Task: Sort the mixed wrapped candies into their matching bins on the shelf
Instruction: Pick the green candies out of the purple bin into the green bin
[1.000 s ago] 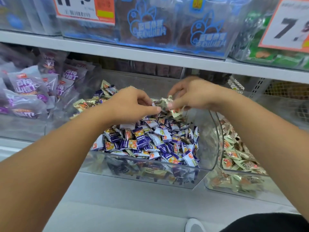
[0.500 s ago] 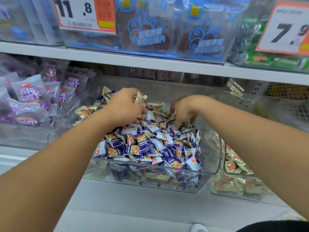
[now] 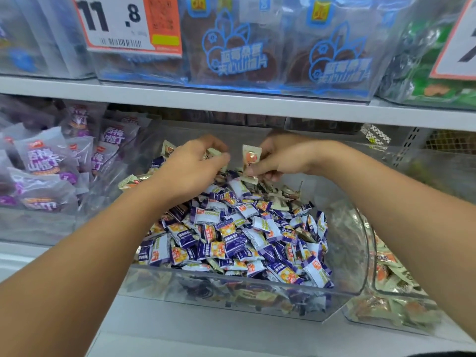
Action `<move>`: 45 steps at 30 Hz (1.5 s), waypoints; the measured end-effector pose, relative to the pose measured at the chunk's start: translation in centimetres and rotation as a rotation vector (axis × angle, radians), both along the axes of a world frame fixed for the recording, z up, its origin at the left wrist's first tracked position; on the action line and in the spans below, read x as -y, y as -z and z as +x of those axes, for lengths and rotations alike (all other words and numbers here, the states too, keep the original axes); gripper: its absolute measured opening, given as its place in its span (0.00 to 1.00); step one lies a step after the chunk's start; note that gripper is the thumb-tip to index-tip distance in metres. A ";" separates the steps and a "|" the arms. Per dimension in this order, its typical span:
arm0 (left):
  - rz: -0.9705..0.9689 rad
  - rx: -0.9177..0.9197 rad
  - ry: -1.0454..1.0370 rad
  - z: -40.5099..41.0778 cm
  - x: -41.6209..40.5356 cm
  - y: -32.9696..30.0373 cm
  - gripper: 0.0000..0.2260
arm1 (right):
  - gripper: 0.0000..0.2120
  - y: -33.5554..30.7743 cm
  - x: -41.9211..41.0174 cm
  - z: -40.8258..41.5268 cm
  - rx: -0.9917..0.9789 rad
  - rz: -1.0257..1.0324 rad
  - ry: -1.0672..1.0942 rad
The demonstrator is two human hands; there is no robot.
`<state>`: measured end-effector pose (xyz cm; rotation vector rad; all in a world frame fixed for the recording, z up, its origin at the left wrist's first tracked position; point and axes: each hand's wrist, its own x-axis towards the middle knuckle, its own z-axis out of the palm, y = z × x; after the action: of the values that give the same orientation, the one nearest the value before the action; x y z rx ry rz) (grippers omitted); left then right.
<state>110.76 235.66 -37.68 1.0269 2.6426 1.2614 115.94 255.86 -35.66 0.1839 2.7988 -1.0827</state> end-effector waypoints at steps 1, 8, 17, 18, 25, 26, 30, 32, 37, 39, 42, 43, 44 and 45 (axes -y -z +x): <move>-0.001 -0.002 -0.002 0.2 0.0 -0.1 0.10 | 0.11 -0.4 0.5 0.2 -0.034 -0.010 -0.036; 0.126 -0.063 -0.059 0.0 0.6 0.1 0.10 | 0.03 -0.8 1.6 0.5 -0.067 -0.166 -0.043; 0.157 0.044 -0.179 -0.4 1.5 -0.6 0.06 | 0.13 2.2 -0.1 1.4 0.446 0.344 -0.026; 0.153 0.055 -0.191 -0.5 1.5 -0.6 0.06 | 0.10 2.1 -0.1 1.4 0.425 0.303 -0.029; 0.177 0.037 -0.143 -1.8 1.6 -0.8 0.07 | 0.13 1.0 -0.2 1.8 0.264 0.199 0.099; 0.146 0.033 -0.133 -2.0 1.3 -0.9 0.08 | 0.12 1.0 -0.2 1.7 0.244 0.196 0.129; -0.226 -0.186 -0.174 -3.8 0.0 -1.0 0.02 | 0.10 0.9 0.0 1.4 0.146 0.108 0.290; -0.368 -0.255 -0.185 -4.6 -0.6 -1.1 0.05 | 0.09 0.7 0.3 1.4 0.103 0.112 0.343; -0.481 -0.198 -0.156 -6.1 -2.1 -1.1 0.20 | 0.06 -0.2 0.5 1.8 0.117 0.156 0.402; -0.528 -0.158 -0.161 -6.7 -2.6 -1.0 0.21 | 0.04 -0.4 0.5 1.7 0.149 0.186 0.417; -0.574 -0.137 -0.192 -7.2 -3.2 -0.4 0.22 | 0.05 0.0 0.2 1.4 0.212 0.217 0.408; -0.595 -0.141 -0.205 -7.2 -3.3 -0.1 0.23 | 0.07 0.2 -0.1 1.2 0.224 0.224 0.400; -0.611 -0.145 -0.219 -7.2 -3.5 0.1 0.25 | 0.08 0.4 -0.2 1.1 0.234 0.233 0.388; -0.617 -0.140 -0.237 -7.1 -3.6 0.2 0.28 | 0.10 0.5 -0.4 1.0 0.243 0.258 0.366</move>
<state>103.62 239.23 -37.93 0.7342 3.0113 0.3286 116.97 256.21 -36.19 0.8235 2.7290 -0.6902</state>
